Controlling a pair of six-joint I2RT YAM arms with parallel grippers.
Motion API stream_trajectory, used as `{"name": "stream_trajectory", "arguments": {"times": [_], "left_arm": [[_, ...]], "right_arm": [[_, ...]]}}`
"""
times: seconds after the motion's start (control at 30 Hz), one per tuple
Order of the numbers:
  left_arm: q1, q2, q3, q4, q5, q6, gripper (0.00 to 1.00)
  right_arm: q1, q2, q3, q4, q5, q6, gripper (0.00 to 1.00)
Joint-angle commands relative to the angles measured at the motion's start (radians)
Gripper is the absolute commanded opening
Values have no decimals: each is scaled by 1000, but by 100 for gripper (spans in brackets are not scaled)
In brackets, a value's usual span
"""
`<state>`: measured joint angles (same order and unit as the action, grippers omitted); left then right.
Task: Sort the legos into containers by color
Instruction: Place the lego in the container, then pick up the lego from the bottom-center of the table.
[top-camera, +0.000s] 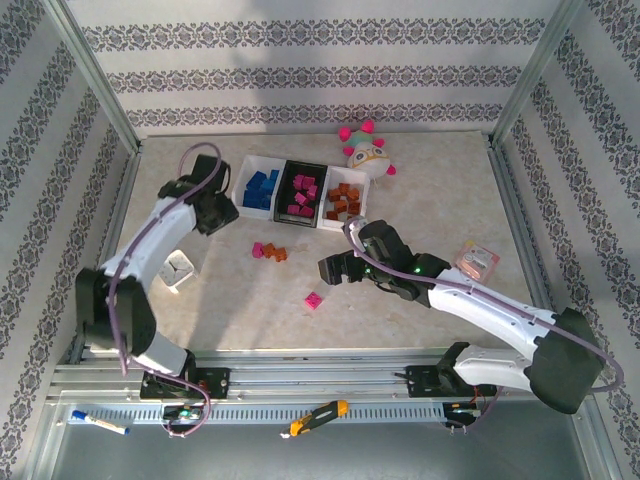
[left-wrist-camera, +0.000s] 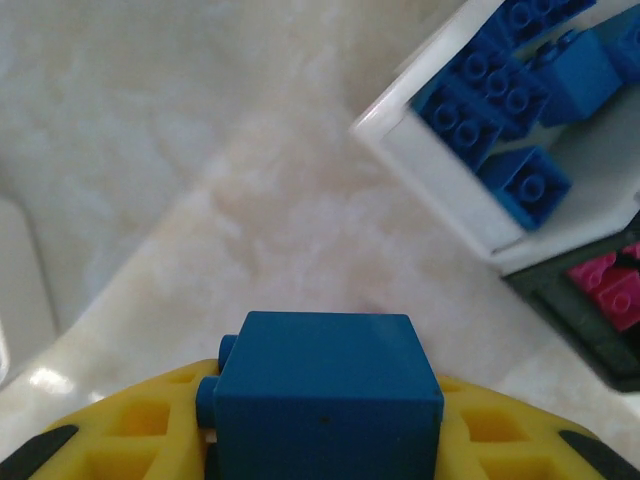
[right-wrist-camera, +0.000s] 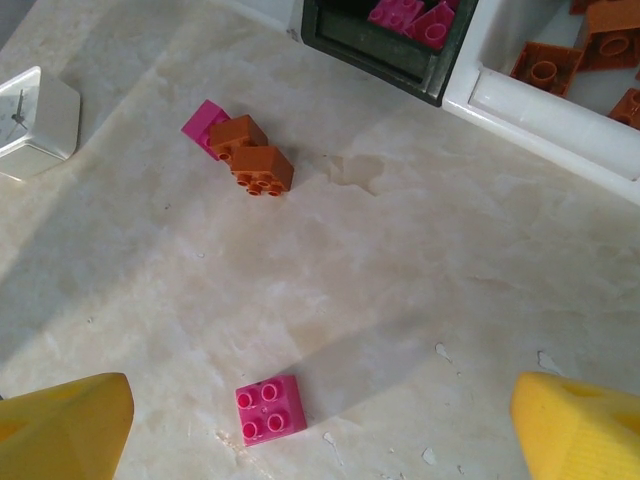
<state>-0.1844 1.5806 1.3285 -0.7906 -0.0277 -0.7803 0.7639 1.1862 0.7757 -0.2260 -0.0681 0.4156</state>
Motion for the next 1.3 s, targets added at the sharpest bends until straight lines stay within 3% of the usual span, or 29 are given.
{"name": "stream_trajectory", "arguments": {"times": [0.0, 0.23, 0.43, 0.47, 0.57, 0.67, 0.8, 1.07, 1.27], "left_arm": [[-10, 140, 142, -3, -11, 74, 32], [-15, 429, 444, -16, 28, 76, 32], [-16, 668, 759, -143, 43, 118, 35], [-15, 697, 813, -178, 39, 126, 40], [-18, 718, 887, -231, 26, 137, 69], [-21, 676, 869, -239, 24, 152, 82], [-27, 569, 782, -239, 16, 174, 91], [-32, 283, 439, -182, -32, 226, 96], [-29, 110, 205, -171, -54, 215, 96]], "right_arm": [[13, 12, 17, 31, 32, 15, 97], [18, 54, 27, 24, 61, 16, 97], [34, 112, 67, -17, 71, -23, 97], [37, 122, 73, -18, 69, -33, 97], [47, 156, 90, -33, 65, -58, 97], [71, 197, 111, -56, 63, -84, 97], [118, 267, 153, -99, 74, -130, 97], [200, 436, 217, -151, 85, -212, 93], [242, 535, 261, -190, 89, -231, 81]]}}
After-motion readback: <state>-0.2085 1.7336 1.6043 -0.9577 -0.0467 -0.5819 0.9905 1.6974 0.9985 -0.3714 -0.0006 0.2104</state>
